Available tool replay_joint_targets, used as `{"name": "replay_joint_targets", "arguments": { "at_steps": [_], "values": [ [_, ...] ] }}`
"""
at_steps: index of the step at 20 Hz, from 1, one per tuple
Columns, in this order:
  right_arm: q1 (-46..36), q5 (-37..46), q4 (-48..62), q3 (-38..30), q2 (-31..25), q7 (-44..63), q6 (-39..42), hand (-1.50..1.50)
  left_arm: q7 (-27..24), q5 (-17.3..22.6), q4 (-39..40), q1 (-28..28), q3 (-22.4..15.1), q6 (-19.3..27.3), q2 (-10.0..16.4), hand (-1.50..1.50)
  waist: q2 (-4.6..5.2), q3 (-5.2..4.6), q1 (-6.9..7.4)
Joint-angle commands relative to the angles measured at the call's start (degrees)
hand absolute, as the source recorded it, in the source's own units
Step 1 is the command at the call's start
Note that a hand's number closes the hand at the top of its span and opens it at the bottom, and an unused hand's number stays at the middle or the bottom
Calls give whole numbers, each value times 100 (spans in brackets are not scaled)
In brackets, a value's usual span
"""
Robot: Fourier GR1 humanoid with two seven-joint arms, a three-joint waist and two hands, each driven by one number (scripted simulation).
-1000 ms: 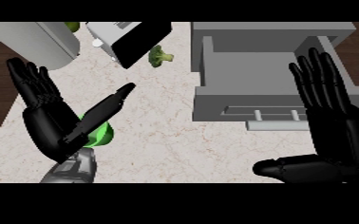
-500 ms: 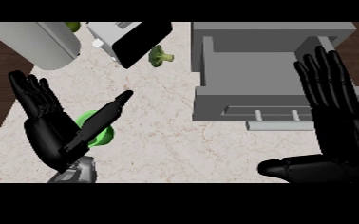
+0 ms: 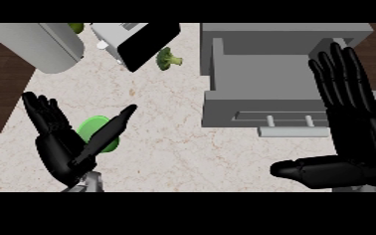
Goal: Pick up the cup, place it into the drawer and close the drawer
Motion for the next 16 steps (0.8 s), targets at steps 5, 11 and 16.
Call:
{"name": "replay_joint_targets", "arguments": {
  "at_steps": [5,11,16],
  "values": [
    [37,-168,-386,-111,-89,445,-9,-150,-870,806,275,625,-8,246,-3,-150,-6,0,6],
    [330,-281,-53,-190,-66,-310,339,-150,-2666,2453,1127,962,458,-489,-3,-150,-1,-3,15],
    [-162,-335,80,-405,-289,193,264,-150,-3129,2933,1682,874,698,-861,-3,-150,1,-1,21]
  ]
}}
